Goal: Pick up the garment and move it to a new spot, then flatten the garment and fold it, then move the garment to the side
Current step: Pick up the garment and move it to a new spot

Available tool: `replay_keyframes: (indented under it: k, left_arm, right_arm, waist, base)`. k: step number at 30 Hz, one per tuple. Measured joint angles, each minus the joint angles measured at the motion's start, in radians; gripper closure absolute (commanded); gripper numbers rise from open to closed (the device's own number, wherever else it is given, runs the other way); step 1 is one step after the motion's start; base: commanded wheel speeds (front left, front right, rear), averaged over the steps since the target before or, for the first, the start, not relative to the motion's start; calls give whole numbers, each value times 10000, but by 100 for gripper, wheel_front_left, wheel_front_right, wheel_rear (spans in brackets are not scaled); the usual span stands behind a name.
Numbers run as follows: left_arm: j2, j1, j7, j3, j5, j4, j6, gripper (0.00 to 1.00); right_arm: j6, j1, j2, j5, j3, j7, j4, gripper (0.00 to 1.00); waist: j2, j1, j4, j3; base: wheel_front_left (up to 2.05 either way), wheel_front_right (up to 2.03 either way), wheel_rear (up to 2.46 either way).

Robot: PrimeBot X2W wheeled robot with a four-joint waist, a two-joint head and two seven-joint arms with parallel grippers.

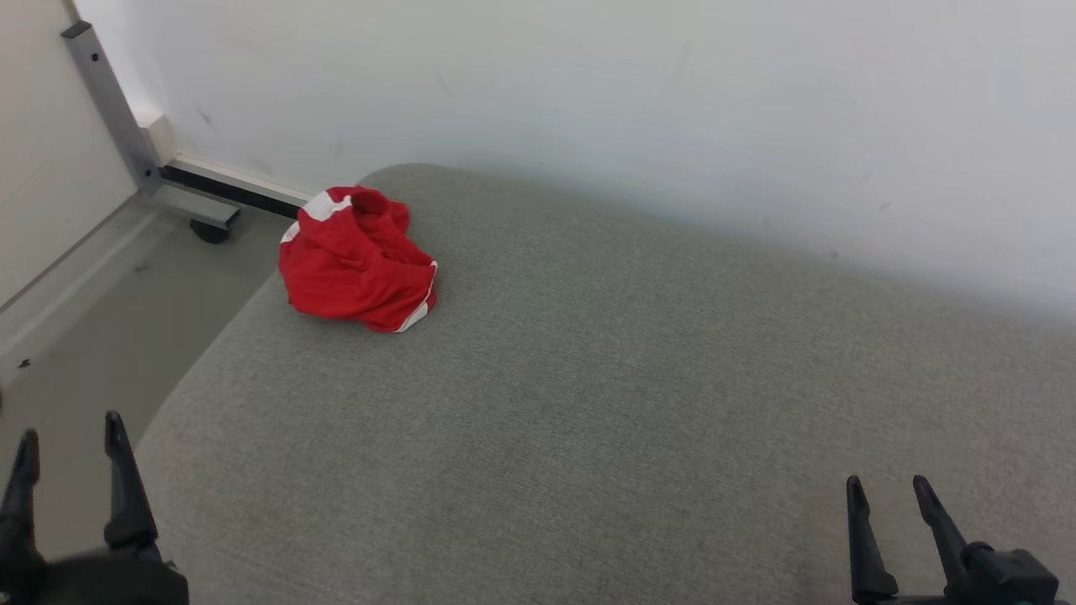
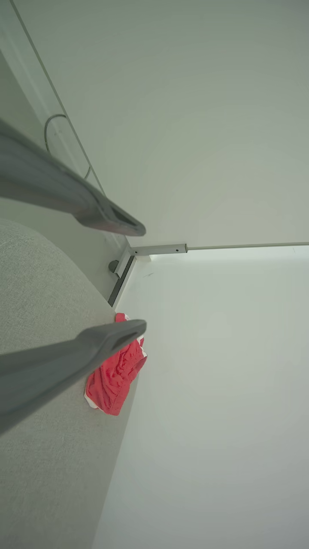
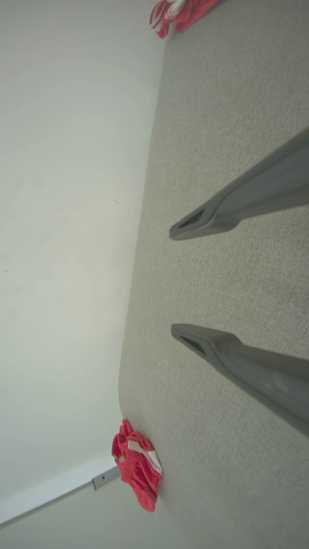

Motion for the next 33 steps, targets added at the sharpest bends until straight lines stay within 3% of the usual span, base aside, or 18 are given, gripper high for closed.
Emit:
replay_keyframes:
  k: [9, 20, 28, 33]
  left_arm:
    - [487, -3288, -213, 654, -805, 1965, -790, 0]
    - [1651, -6683, 192, 1060, -1239, 4598, -1490, 0]
    - [2345, -8403, 732, 790, -1246, 7365, -2192, 0]
    - [2366, -9043, 1348, 330, -1149, 9041, -2575, 0]
  right_arm:
    - [0, -639, -128, -370, -334, 556, -1264, 0]
    - [-2, -1198, -320, -401, -633, 865, -2663, 0]
    - [-2, -1226, -435, -410, -986, 1057, -3463, 0]
    - [-2, -1226, -487, -408, -1116, 1174, -3802, 0]
  waist:
    - [0, 1, -1268, 761]
    - [1, 2, -2934, 2690]
    - [2, 4, -3957, 4052]
    - [2, 3, -4417, 4794]
  base:
    - [0, 0, 0]
    - [0, 0, 0]
    - [0, 0, 0]
    - [0, 0, 0]
